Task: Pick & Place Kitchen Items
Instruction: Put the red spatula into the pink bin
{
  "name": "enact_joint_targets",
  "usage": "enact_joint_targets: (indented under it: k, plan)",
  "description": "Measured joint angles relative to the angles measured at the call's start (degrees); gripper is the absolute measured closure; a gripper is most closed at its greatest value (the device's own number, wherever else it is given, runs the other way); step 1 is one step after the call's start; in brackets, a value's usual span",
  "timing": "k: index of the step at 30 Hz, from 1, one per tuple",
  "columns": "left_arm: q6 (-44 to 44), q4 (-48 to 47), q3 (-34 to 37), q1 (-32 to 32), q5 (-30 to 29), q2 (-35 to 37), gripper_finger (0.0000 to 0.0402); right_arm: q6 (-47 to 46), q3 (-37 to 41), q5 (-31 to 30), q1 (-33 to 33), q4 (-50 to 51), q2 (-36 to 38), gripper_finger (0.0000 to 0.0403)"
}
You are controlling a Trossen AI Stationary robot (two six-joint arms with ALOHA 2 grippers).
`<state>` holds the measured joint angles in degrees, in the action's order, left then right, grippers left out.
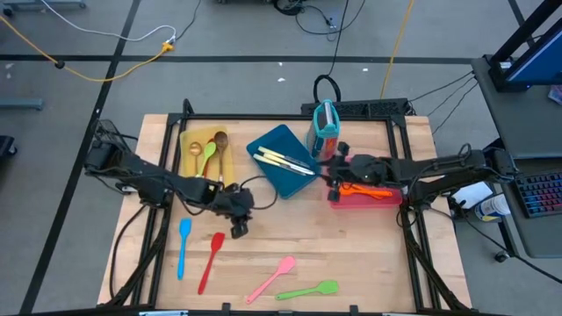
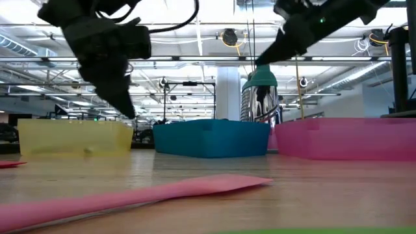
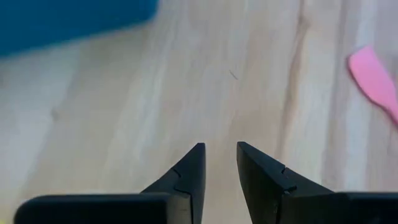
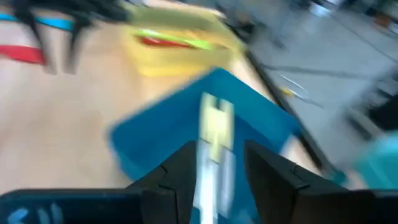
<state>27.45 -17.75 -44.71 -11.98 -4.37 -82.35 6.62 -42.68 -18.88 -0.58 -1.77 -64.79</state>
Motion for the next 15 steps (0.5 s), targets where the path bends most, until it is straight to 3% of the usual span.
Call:
enact_joint_targets:
  k: [4, 8, 15]
  plan:
    - [7.5, -7.5, 0.0, -2.0, 0.4, -0.3, 0.0309, 2.0, 0.0, 7.2, 1.1, -4.9, -0.6, 0.0275]
    - [12.8, -14.0, 0.0, -4.2, 2.9, -0.3, 0.0298, 3.4, 0.0, 7.1, 2.7, -5.2, -1.3, 0.0274]
    - [21.1, -20.8, 0.0, -6.6, 5.0, -0.3, 0.0217, 4.8, 0.1, 7.1, 4.0, -5.6, -3.4, 0.0241]
